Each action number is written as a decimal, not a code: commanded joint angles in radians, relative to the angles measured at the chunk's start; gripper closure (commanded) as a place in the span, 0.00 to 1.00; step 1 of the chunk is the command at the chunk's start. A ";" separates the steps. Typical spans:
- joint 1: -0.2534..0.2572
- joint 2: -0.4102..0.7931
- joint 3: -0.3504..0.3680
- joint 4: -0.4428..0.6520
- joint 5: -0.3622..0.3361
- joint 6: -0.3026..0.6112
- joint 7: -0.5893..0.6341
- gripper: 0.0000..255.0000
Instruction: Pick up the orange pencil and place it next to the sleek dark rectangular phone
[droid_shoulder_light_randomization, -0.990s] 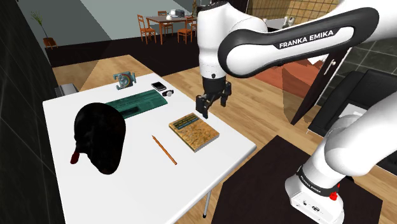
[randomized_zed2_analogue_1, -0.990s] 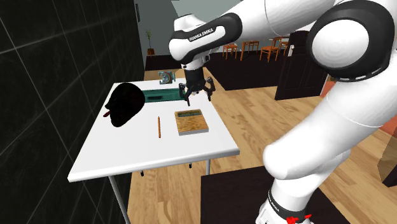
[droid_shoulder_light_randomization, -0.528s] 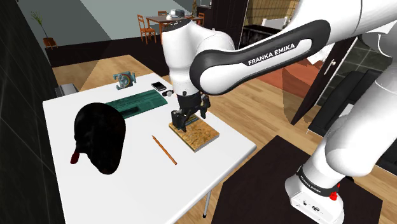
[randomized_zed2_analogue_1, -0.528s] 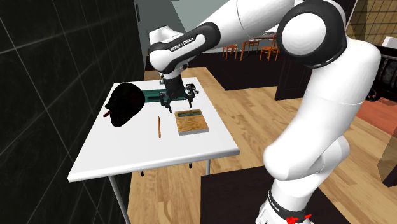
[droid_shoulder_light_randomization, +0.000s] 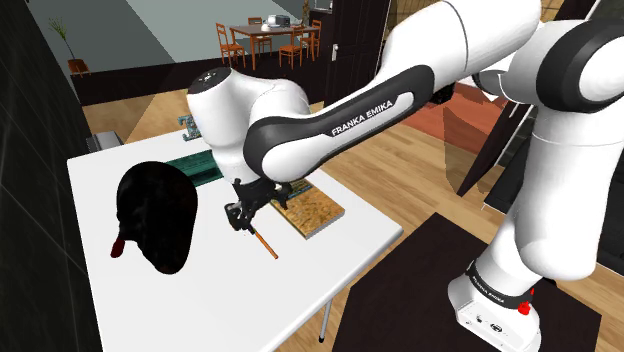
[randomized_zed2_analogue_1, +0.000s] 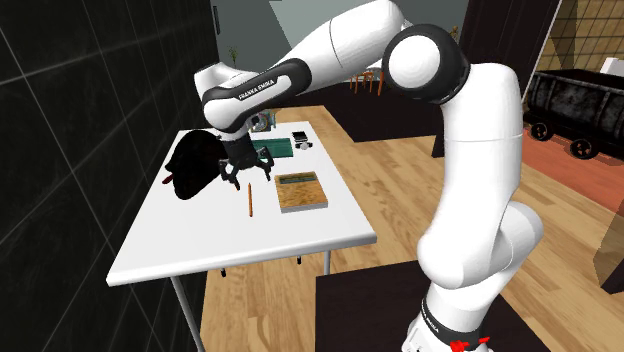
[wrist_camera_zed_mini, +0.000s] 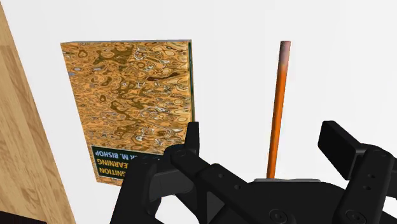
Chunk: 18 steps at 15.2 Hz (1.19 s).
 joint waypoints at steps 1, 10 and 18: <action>0.050 0.092 -0.007 0.081 -0.050 -0.017 0.045 0.00; 0.056 0.137 -0.025 0.031 -0.082 0.066 0.070 0.00; 0.056 0.137 -0.025 0.031 -0.082 0.066 0.070 1.00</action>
